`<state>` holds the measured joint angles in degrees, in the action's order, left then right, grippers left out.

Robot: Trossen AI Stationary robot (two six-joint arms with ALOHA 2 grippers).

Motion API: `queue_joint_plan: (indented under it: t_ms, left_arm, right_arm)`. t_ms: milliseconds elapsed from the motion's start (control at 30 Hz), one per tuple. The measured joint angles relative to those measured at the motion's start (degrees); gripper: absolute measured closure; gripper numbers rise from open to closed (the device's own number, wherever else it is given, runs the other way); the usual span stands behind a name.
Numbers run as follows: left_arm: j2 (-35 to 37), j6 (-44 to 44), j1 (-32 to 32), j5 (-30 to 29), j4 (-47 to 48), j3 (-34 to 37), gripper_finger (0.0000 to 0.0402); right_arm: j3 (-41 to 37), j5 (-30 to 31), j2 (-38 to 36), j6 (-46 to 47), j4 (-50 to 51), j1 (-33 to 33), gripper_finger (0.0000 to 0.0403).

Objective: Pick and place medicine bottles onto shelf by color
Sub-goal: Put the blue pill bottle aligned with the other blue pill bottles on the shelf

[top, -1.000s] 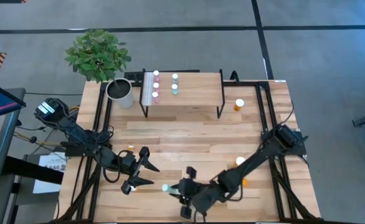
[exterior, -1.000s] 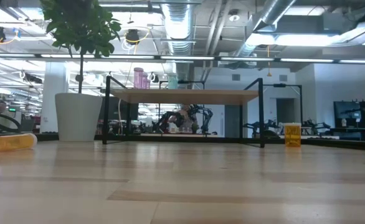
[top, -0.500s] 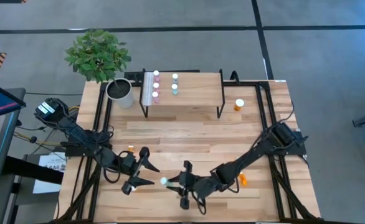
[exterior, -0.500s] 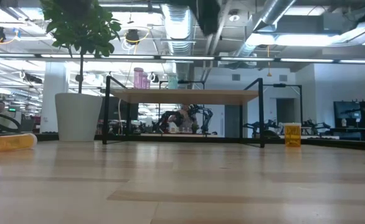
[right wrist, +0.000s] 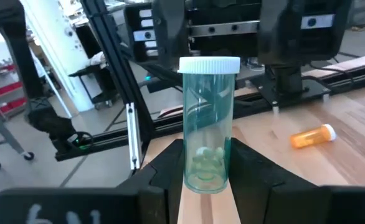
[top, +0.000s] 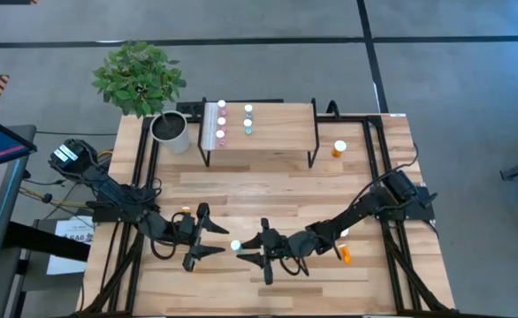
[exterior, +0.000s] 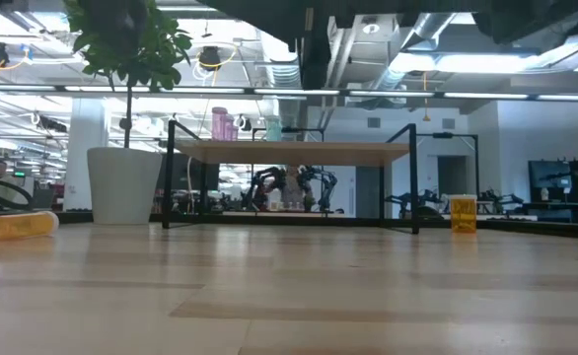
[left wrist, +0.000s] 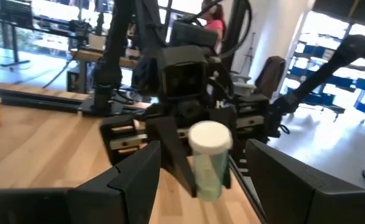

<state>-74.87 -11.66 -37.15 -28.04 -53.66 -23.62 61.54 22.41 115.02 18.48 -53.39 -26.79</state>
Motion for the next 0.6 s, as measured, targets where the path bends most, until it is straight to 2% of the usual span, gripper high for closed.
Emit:
queue_joint_plan:
  t_ms: [400,600]
  left_arm:
    - [-0.02,-0.69,0.15,-1.31,-0.10,0.00,0.0178]
    - [-0.04,-2.82,2.52,1.63,6.38,-3.50,0.0130]
  right_arm:
    - [0.22,0.00,0.00,-0.55,-0.04,-0.04,0.0270]
    - [0.22,0.00,0.00,-0.53,0.07,0.56,0.0269]
